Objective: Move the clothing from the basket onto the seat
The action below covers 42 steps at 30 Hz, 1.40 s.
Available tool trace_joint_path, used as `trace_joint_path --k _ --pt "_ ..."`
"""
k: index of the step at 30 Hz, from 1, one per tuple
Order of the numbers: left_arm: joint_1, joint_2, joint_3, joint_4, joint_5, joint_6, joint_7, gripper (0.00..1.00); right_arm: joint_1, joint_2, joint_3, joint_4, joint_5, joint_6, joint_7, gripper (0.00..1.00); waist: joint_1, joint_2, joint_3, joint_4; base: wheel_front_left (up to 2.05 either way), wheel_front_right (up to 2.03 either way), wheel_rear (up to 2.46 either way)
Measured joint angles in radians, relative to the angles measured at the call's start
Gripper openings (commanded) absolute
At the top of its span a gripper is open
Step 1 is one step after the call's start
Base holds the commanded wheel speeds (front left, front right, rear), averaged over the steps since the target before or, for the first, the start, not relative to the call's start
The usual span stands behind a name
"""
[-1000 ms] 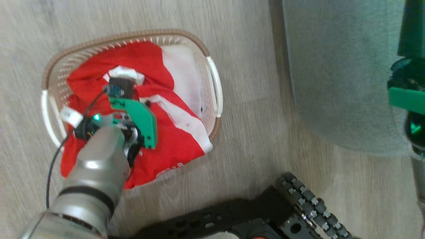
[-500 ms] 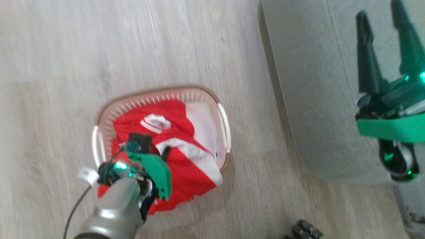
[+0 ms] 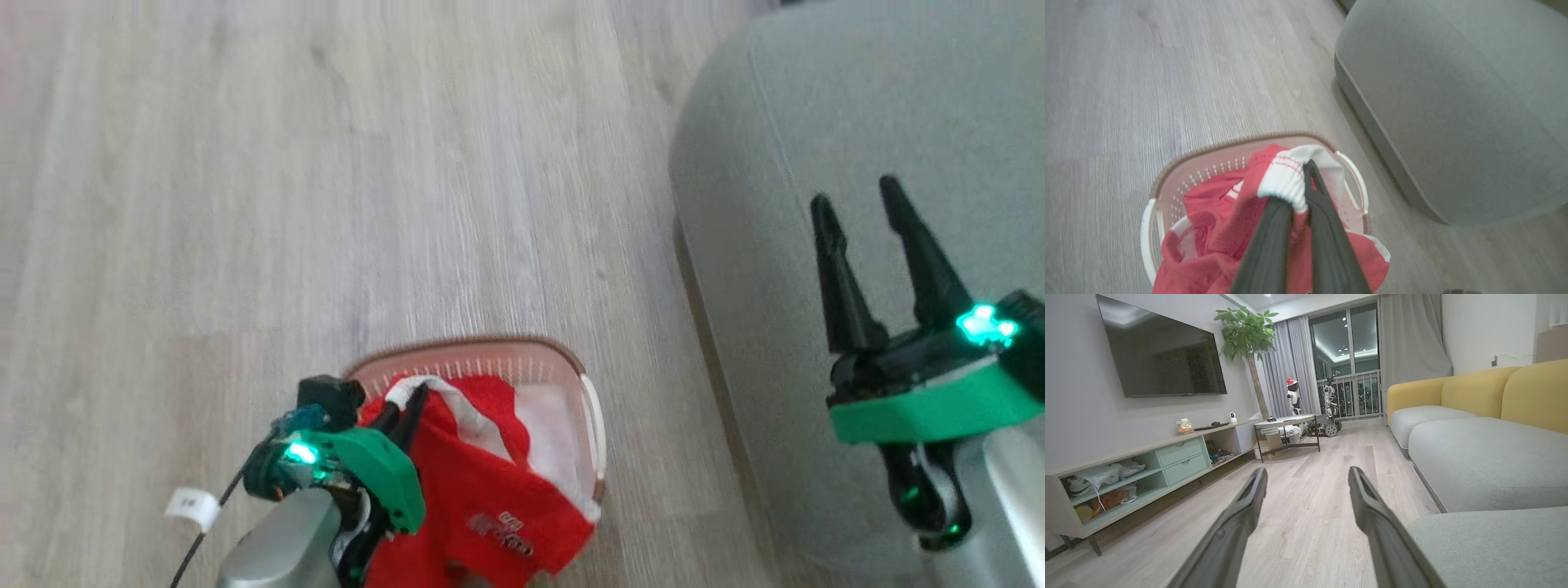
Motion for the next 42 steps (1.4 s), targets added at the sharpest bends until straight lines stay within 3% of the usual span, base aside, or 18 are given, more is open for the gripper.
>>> trace_joint_path --k 9,19,32,42 --pt "0.086 0.087 0.065 -0.36 0.046 0.075 0.0 0.0 0.096 0.022 0.011 0.027 -0.018 0.0 0.0 1.0 0.0 0.0 -0.135 0.043 0.0 0.0 0.0" --pt "-0.006 0.126 0.077 -0.651 0.074 0.134 0.083 0.0 0.106 0.021 0.047 0.029 -0.018 0.0 0.0 1.0 0.0 0.0 -0.146 0.061 0.0 0.0 0.0" --pt "-0.118 0.133 0.096 -0.732 0.091 0.164 0.134 0.0 0.105 0.017 0.132 0.022 -0.008 0.0 0.0 1.0 0.0 -0.0001 -0.137 0.039 0.0 0.0 0.0" --pt "-0.126 0.111 0.07 -0.729 0.089 0.157 0.151 0.0 0.083 -0.024 0.299 0.038 -0.006 0.0 0.0 1.0 0.0 0.0 -0.139 0.059 0.0 0.0 0.0"
